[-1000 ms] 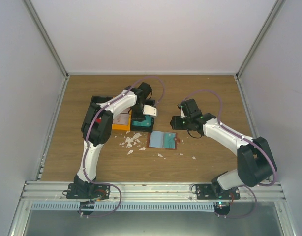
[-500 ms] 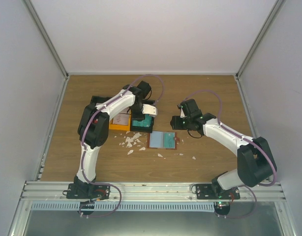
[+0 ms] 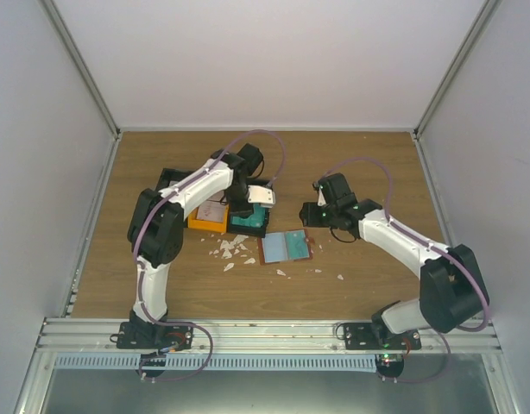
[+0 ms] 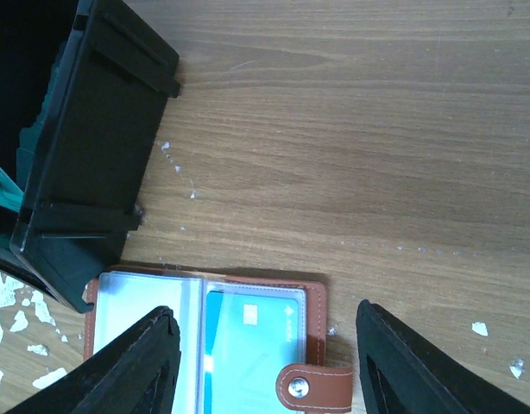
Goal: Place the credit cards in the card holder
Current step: Pick up the credit card from the storage box, then adjust the storage box at the center of the board, then insert the credit card into the card holder.
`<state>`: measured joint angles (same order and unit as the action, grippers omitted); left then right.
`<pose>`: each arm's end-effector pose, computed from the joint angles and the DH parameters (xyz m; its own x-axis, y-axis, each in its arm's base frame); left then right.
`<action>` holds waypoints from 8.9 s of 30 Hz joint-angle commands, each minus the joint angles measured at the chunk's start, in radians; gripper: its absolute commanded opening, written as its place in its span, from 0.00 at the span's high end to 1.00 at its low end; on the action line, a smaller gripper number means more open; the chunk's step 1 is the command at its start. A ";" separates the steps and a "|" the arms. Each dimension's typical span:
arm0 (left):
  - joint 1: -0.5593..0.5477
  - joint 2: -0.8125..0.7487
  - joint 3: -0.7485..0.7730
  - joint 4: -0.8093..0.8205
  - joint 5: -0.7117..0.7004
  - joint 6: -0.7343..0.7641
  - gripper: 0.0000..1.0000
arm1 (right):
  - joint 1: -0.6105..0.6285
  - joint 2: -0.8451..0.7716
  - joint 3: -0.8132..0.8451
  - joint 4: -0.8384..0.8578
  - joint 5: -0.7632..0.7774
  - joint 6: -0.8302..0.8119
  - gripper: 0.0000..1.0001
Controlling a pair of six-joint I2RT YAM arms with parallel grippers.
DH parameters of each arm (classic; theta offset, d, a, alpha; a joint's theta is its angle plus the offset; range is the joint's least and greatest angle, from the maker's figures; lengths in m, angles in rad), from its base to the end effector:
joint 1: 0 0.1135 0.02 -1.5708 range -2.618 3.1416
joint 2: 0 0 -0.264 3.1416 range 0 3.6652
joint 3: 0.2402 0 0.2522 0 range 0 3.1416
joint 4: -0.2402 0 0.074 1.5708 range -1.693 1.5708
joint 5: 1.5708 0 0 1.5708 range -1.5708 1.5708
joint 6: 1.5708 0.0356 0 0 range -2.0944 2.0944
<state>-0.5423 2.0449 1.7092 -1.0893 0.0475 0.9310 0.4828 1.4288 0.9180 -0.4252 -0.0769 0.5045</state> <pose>0.3482 -0.2118 0.2159 -0.0876 0.9884 -0.1244 0.9911 0.0990 0.0885 0.2561 0.1373 0.2193 -0.8676 0.0894 -0.4892 -0.0958 0.9352 0.3408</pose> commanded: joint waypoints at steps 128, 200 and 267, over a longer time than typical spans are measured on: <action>-0.041 -1.056 -0.988 1.068 0.091 -1.425 0.07 | 0.112 -0.233 -0.241 0.197 -0.343 0.032 1.00; -0.232 -0.431 -1.155 1.311 0.206 -1.602 0.78 | -0.084 0.256 -0.307 0.492 -0.666 0.187 0.97; -0.237 -0.430 -1.061 1.285 0.166 -1.660 0.85 | 0.184 0.261 -0.003 0.099 -0.081 -0.114 0.39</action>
<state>-0.7845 1.5883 0.6147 0.1749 0.2386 -0.7300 0.6434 1.6741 0.9043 -0.3260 -0.1173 0.4282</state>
